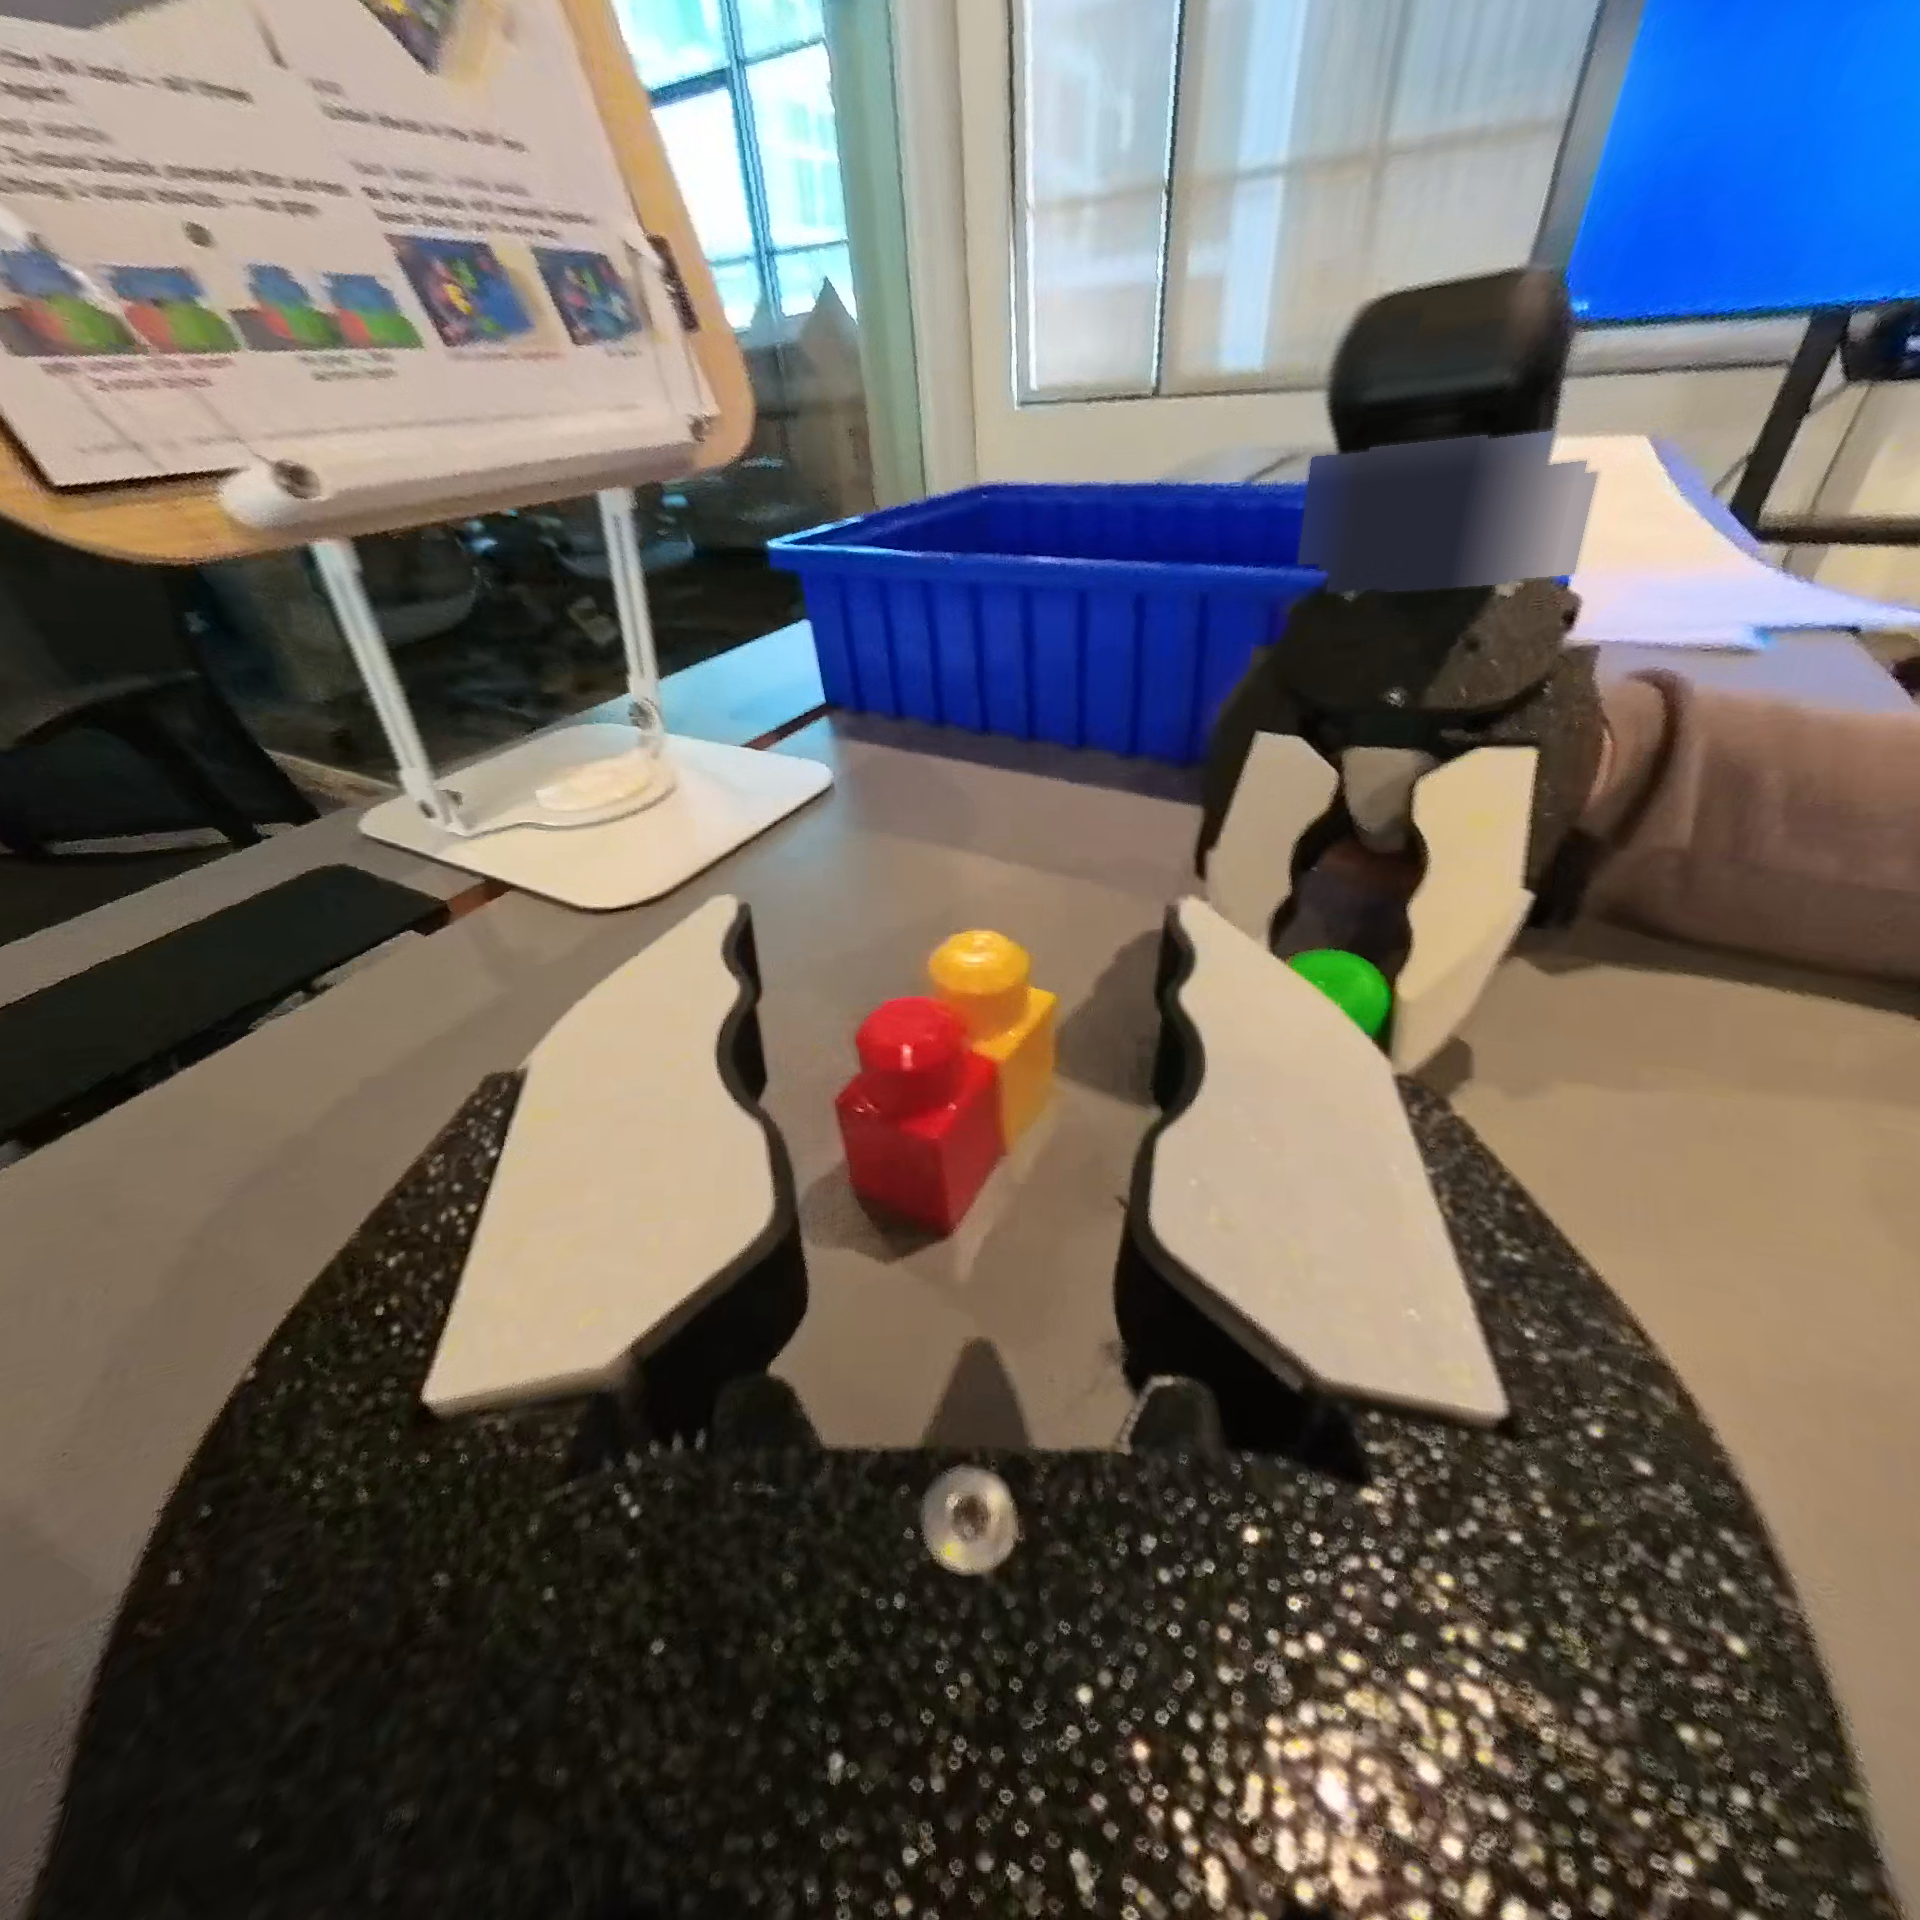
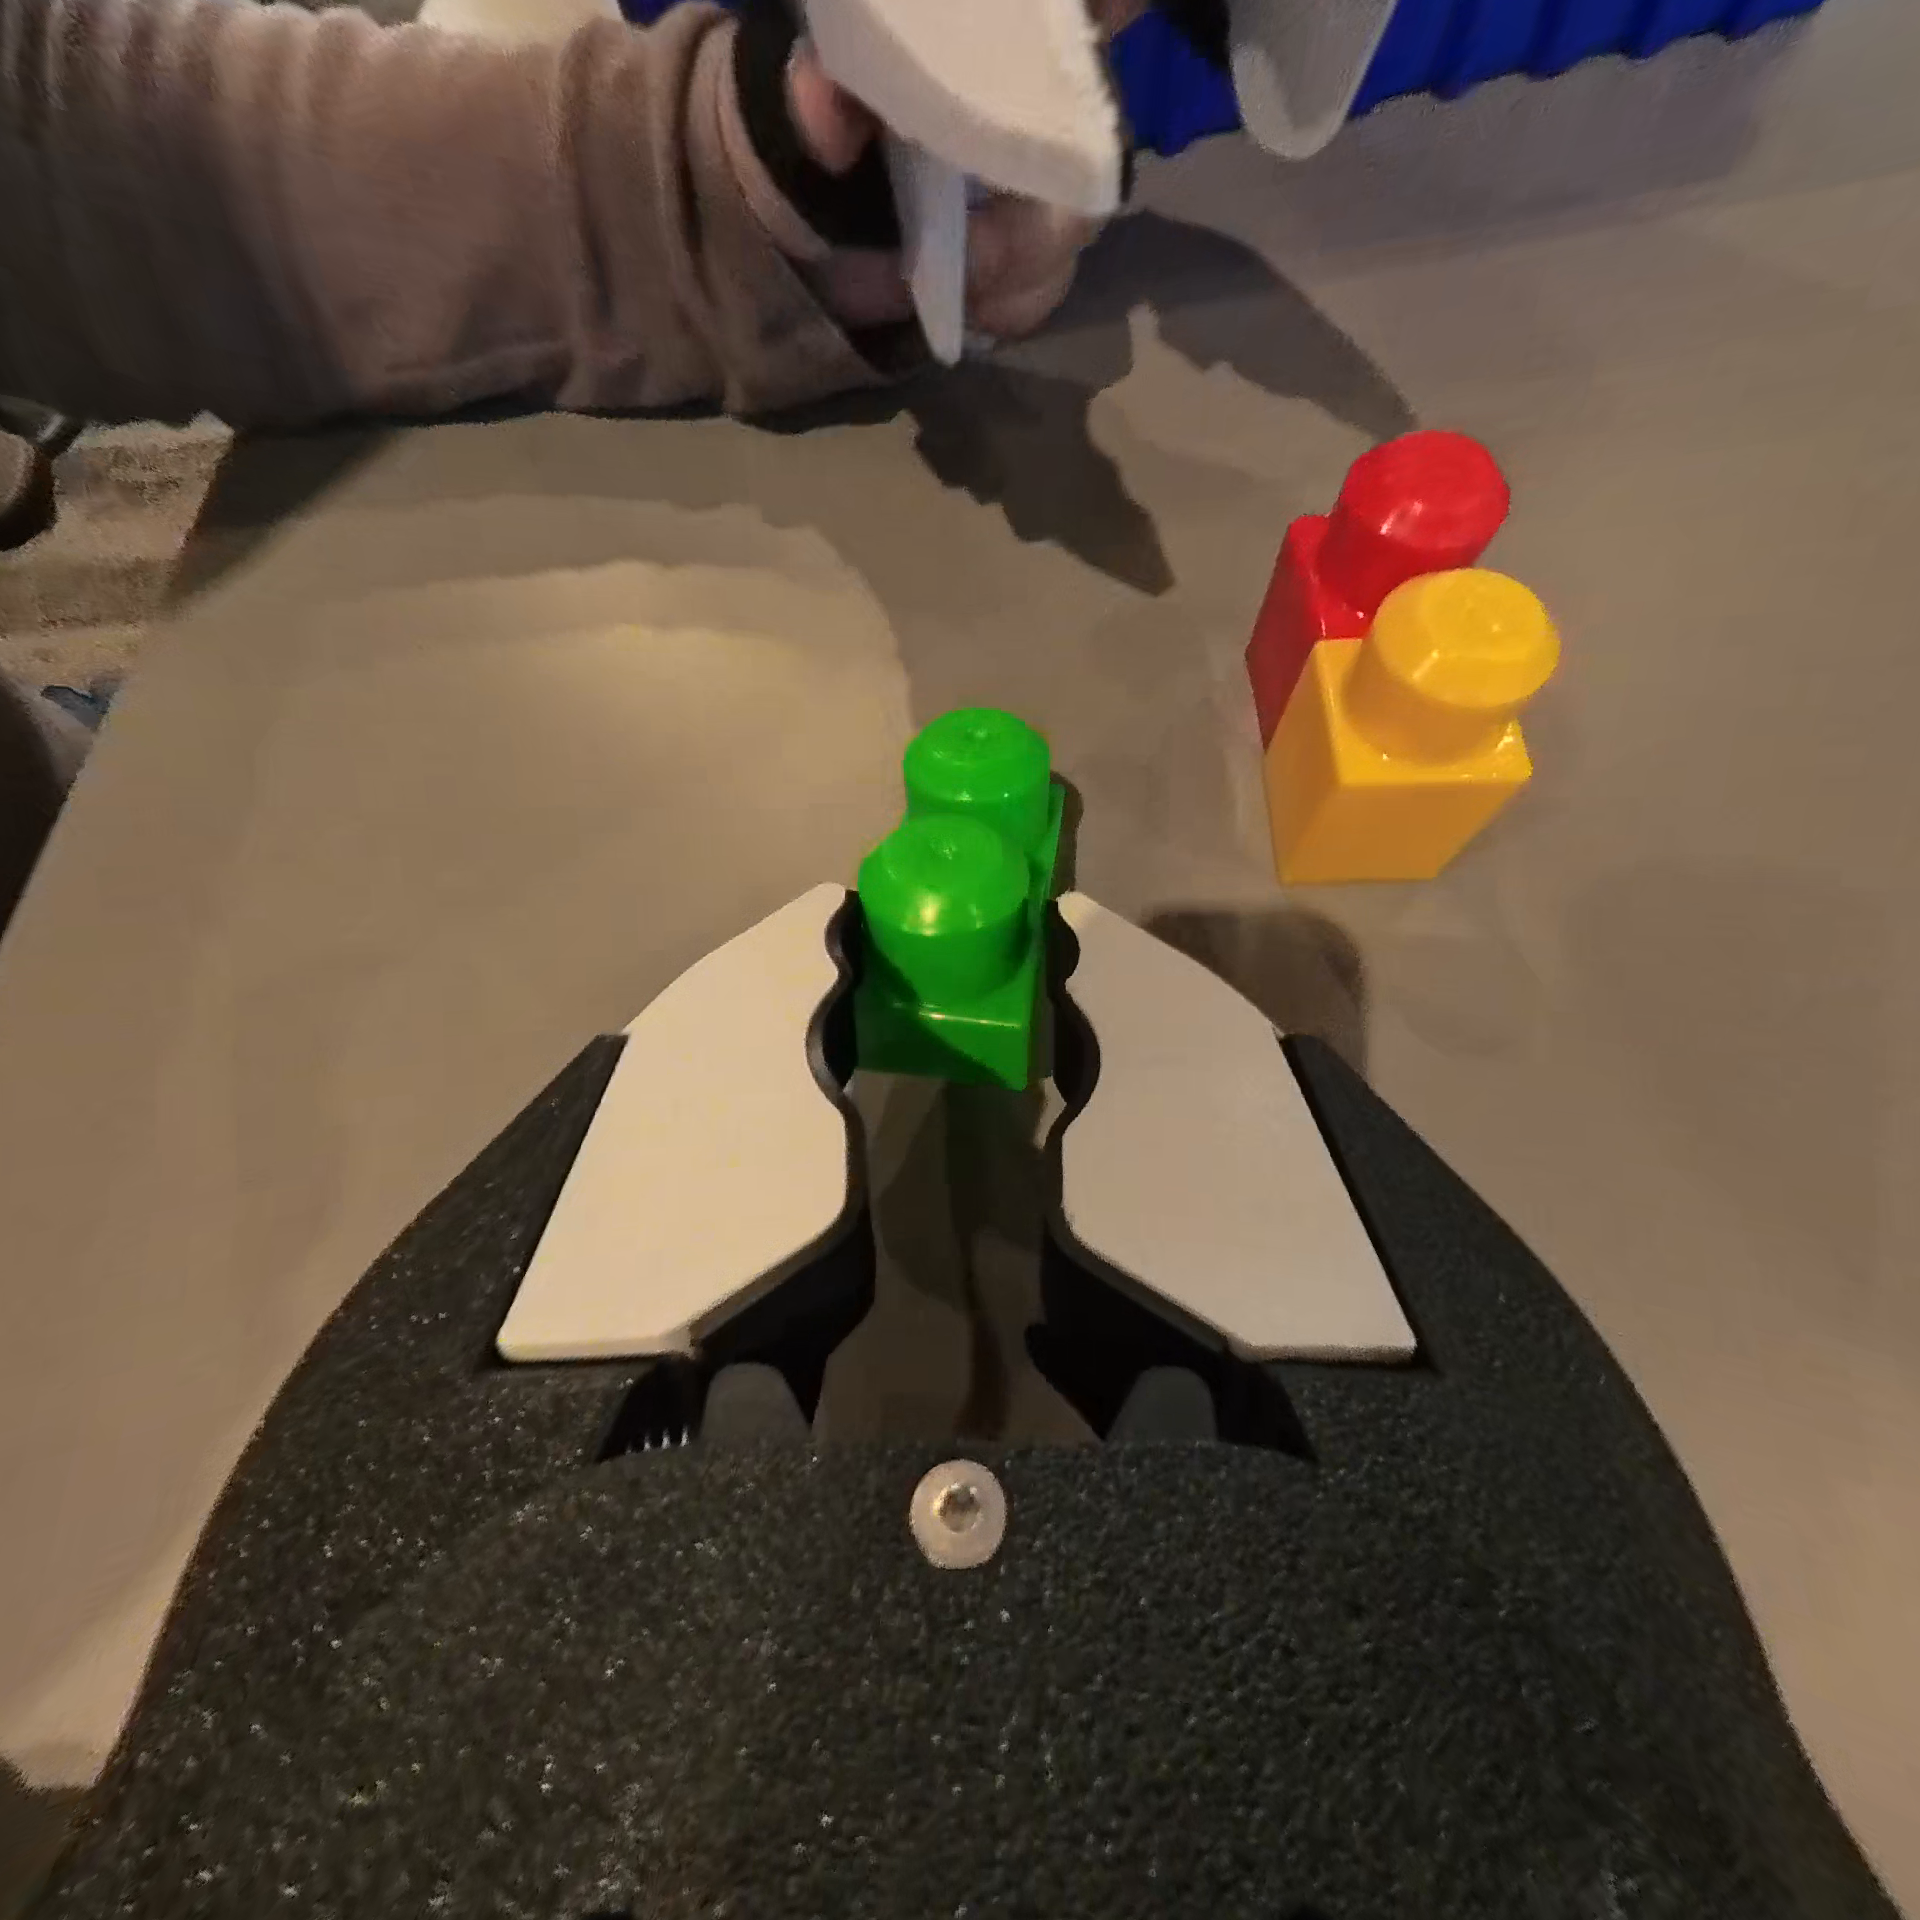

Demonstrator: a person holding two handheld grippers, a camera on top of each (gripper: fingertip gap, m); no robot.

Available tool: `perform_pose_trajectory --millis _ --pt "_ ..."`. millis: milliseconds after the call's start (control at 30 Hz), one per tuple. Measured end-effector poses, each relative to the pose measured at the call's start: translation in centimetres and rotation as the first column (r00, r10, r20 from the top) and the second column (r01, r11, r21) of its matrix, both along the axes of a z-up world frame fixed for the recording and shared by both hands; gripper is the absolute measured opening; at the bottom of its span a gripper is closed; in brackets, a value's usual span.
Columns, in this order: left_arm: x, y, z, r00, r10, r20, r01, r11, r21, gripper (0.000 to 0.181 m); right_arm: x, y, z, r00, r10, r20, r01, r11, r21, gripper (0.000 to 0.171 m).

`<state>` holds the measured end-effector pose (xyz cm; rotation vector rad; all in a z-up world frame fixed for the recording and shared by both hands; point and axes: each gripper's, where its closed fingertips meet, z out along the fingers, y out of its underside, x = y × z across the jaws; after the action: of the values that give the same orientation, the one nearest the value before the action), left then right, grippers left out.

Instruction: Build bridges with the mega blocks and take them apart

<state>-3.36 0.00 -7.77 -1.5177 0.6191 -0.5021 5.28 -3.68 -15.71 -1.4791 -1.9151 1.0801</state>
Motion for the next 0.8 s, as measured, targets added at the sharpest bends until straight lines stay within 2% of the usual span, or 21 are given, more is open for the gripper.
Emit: perform_pose_trajectory --millis 200,300,333,467,633,800 --pt "-0.4 1.3 -1.4 0.998 -0.038 -0.041 0.037 0.999 -0.022 0.076 0.2 0.3 -1.6 0.998 -0.031 0.058 0.028 0.998 0.053 0.056" --pt "-0.7 1.4 -1.7 0.998 -0.063 -0.022 0.062 0.997 -0.035 0.077 -0.2 0.4 -1.8 0.998 -0.032 0.053 0.028 0.996 0.085 0.045" --pt "-0.8 1.4 -1.9 0.997 -0.073 -0.023 0.072 0.996 -0.048 0.076 -0.2 0.3 -1.8 0.998 -0.027 0.053 0.022 0.996 0.087 0.035" --pt "-0.7 1.6 -3.0 0.989 -0.12 -0.086 0.11 0.987 -0.114 0.072 -0.4 0.0 -0.9 1.0 -0.018 0.015 0.017 0.999 0.042 0.034" --pt "0.0 2.0 -5.1 0.955 -0.202 -0.217 0.152 0.962 -0.225 0.072 -1.7 2.0 4.3 0.979 -0.095 -0.178 0.095 0.995 -0.01 0.033" --pt "-0.1 1.9 -6.4 0.929 -0.258 -0.265 0.175 0.938 -0.298 0.062 -3.4 5.8 4.7 0.988 -0.129 -0.083 0.132 0.99 0.042 0.033"
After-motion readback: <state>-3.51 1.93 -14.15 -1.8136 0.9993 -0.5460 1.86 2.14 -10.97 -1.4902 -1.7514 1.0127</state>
